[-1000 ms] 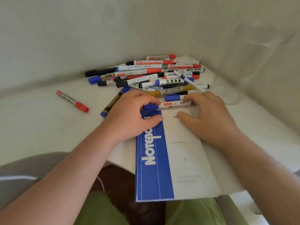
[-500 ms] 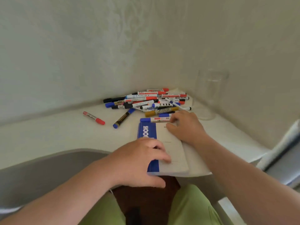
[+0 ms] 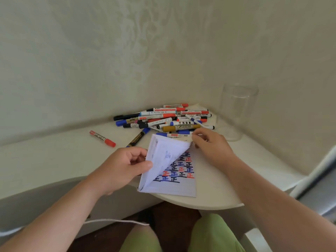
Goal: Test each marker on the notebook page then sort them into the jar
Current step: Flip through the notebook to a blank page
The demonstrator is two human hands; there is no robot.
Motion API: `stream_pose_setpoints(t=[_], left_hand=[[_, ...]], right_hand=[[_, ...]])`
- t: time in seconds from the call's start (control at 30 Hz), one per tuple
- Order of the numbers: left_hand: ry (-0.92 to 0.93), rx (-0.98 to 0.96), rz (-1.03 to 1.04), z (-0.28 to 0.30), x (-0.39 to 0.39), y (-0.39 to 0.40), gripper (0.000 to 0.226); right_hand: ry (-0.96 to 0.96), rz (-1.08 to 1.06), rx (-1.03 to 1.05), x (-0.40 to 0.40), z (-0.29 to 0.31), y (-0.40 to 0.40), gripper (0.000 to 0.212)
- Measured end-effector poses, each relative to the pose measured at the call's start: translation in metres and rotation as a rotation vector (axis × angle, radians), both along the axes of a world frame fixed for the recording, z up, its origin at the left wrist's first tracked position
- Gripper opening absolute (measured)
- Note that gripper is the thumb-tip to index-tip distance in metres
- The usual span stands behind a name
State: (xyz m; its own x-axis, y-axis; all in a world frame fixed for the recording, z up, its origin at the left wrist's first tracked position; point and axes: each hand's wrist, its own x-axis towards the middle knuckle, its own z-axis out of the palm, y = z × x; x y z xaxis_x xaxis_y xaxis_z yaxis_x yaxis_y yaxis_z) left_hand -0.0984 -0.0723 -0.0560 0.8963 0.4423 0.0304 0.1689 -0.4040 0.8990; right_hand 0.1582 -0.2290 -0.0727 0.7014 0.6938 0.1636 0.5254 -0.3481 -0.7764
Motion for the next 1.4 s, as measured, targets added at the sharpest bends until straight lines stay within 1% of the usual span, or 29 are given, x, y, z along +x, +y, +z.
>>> stream_pose_setpoints(t=[0.07, 0.13, 0.23, 0.3, 0.33, 0.37, 0.4, 0.43, 0.5, 0.53, 0.57, 0.6, 0.77, 0.83, 0.9, 0.97, 1.0, 1.1, 1.13, 1.17, 1.2, 1.23, 1.33, 1.4], left_hand=[[0.006, -0.091, -0.015, 0.001, 0.0, 0.008, 0.022], [0.009, -0.188, -0.013, 0.005, 0.0, 0.014, 0.018], [-0.05, -0.386, 0.048, 0.001, -0.004, 0.014, 0.047], [-0.16, -0.498, 0.127, -0.004, -0.005, 0.003, 0.048], [-0.217, -0.537, 0.163, -0.008, -0.007, -0.005, 0.052], [-0.268, -0.563, 0.189, -0.011, -0.009, -0.014, 0.057], [-0.31, -0.582, 0.198, -0.012, -0.01, -0.023, 0.061], [-0.346, -0.611, 0.197, -0.015, -0.012, -0.03, 0.064], [-0.404, -0.662, 0.209, -0.018, -0.015, -0.039, 0.072], [-0.424, -0.681, 0.222, -0.02, -0.016, -0.041, 0.075], [-0.44, -0.696, 0.239, -0.021, -0.016, -0.043, 0.077], [-0.455, -0.708, 0.27, -0.023, -0.017, -0.044, 0.079], [-0.554, -0.749, 0.394, -0.027, -0.026, -0.043, 0.081], [-0.575, -0.743, 0.458, -0.026, -0.029, -0.041, 0.08], [-0.567, -0.701, 0.472, -0.024, -0.028, -0.041, 0.078], [-0.551, -0.681, 0.456, -0.02, -0.024, -0.044, 0.074], [-0.546, -0.7, 0.449, -0.019, -0.021, -0.046, 0.073], [-0.508, -0.78, 0.409, -0.017, -0.014, -0.052, 0.086], [-0.494, -0.783, 0.421, -0.017, -0.013, -0.054, 0.084], [-0.488, -0.776, 0.443, -0.018, -0.012, -0.054, 0.075], [-0.493, -0.763, 0.478, -0.018, -0.013, -0.054, 0.065], [-0.498, -0.738, 0.512, -0.018, -0.014, -0.053, 0.061], [-0.511, -0.625, 0.58, -0.019, -0.022, -0.044, 0.067], [-0.493, -0.535, 0.602, -0.02, -0.032, -0.037, 0.063]], right_hand=[[0.034, 0.035, 0.006, -0.002, 0.001, -0.003, 0.02], [0.046, 0.065, 0.021, -0.002, -0.001, -0.005, 0.025], [0.044, 0.079, 0.046, 0.001, -0.004, -0.005, 0.035], [0.002, 0.082, 0.026, 0.002, -0.008, -0.004, 0.056], [-0.026, 0.086, 0.01, 0.002, -0.008, -0.004, 0.068], [-0.05, 0.092, -0.013, 0.001, -0.009, -0.004, 0.075], [-0.077, 0.096, -0.048, -0.001, -0.007, -0.004, 0.075], [-0.127, 0.099, -0.096, -0.002, -0.005, -0.004, 0.068], [-0.298, 0.103, -0.203, -0.004, -0.003, -0.004, 0.041], [-0.369, 0.103, -0.244, -0.005, -0.003, -0.003, 0.032], [-0.415, 0.102, -0.28, -0.007, -0.003, -0.002, 0.03], [-0.435, 0.101, -0.315, -0.007, -0.003, 0.0, 0.033], [-0.46, 0.046, -0.463, -0.011, -0.006, 0.004, 0.06], [-0.466, 0.044, -0.483, -0.011, -0.006, 0.003, 0.064], [-0.468, 0.058, -0.443, -0.011, -0.006, 0.002, 0.064], [-0.489, 0.075, -0.371, -0.012, -0.007, 0.002, 0.062], [-0.491, 0.081, -0.337, -0.011, -0.008, 0.001, 0.061], [-0.407, 0.13, -0.313, -0.007, -0.008, -0.001, 0.056], [-0.422, 0.152, -0.328, -0.005, -0.009, 0.0, 0.052], [-0.446, 0.171, -0.351, -0.002, -0.011, 0.002, 0.043], [-0.441, 0.164, -0.361, -0.001, -0.011, 0.003, 0.032], [-0.424, 0.158, -0.343, -0.001, -0.01, 0.003, 0.023], [-0.462, 0.168, -0.34, 0.0, -0.008, 0.003, 0.018], [-0.508, 0.18, -0.361, -0.001, -0.007, 0.006, 0.008]])
